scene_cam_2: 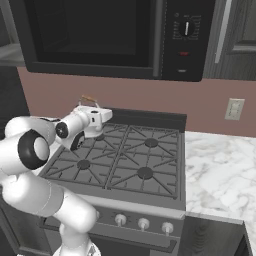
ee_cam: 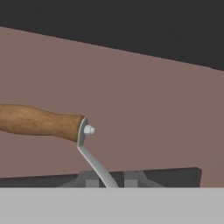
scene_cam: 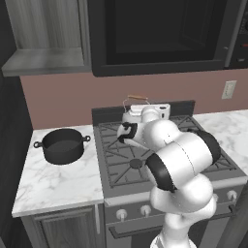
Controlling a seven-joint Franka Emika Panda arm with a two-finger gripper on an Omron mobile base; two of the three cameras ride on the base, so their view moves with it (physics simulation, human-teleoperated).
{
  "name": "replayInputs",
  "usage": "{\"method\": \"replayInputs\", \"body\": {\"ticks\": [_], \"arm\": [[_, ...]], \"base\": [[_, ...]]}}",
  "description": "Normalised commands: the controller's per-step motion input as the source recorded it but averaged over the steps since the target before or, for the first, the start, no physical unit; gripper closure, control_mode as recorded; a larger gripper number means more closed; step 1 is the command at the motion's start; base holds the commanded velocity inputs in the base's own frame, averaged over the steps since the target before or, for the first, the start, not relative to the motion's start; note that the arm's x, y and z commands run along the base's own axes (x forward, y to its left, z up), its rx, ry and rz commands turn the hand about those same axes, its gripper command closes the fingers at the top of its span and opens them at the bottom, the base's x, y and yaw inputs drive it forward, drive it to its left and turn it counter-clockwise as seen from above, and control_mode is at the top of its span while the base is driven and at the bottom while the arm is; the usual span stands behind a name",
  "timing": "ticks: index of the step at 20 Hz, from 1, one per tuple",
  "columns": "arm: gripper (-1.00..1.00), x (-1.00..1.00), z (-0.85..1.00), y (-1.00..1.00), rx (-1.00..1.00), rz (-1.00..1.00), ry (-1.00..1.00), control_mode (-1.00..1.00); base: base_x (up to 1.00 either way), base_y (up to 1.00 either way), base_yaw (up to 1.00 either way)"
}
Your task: Pick the kettle from the cabinet and place it on a stove burner. Then pick the pot from the counter and place it on another stove burner. Finally, turn both burners on.
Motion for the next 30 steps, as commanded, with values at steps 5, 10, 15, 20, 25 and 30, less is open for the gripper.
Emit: {"method": "replayInputs", "body": {"ticks": [5, 10, 15, 20, 25, 30], "arm": [[1.00, 0.11, -0.30, -0.01, -0.01, 0.00, -0.04, -1.00], [1.00, 0.10, -0.31, -0.02, -0.02, -0.01, -0.06, -1.00], [1.00, 0.16, -0.25, -0.03, 0.00, -0.05, -0.05, -1.00], [1.00, 0.16, -0.31, -0.01, -0.01, -0.09, -0.03, -1.00], [1.00, 0.19, -0.33, 0.00, -0.02, -0.09, -0.04, -1.00], [1.00, 0.21, -0.26, 0.00, -0.01, -0.10, -0.08, -1.00]], "base": [[0.00, 0.00, 0.00], [0.00, 0.00, 0.00], [0.00, 0.00, 0.00], [0.00, 0.00, 0.00], [0.00, 0.00, 0.00], [0.00, 0.00, 0.00]]}}
